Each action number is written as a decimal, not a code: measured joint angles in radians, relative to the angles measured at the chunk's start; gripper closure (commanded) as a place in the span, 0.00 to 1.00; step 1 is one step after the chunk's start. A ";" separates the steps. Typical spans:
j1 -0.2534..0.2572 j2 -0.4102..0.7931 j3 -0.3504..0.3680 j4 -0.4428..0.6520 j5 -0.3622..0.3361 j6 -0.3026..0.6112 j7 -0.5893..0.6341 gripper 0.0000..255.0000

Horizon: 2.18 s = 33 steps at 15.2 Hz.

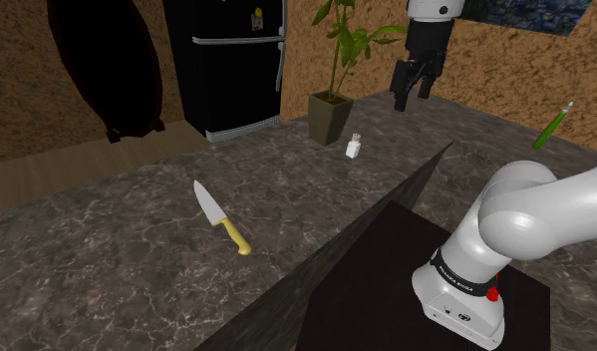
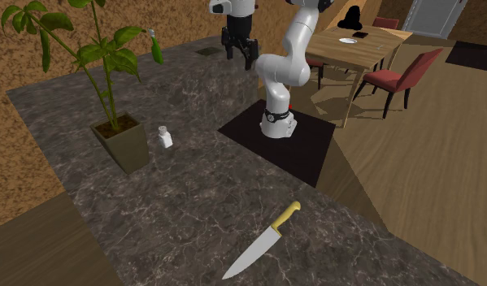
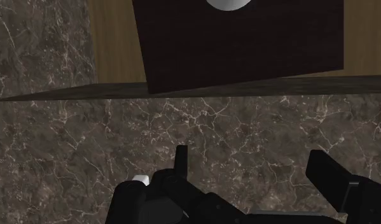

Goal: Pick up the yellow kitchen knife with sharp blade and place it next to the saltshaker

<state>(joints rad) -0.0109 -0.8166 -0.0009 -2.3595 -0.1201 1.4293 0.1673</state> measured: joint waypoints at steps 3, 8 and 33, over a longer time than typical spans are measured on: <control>0.007 0.012 0.015 -0.025 0.016 0.037 0.022 0.00; 0.035 0.082 0.080 -0.074 0.075 0.161 0.104 0.00; 0.126 0.851 0.379 0.121 0.060 0.781 0.547 0.00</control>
<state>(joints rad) 0.1155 0.0342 0.3776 -2.2386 -0.0601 2.2106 0.7147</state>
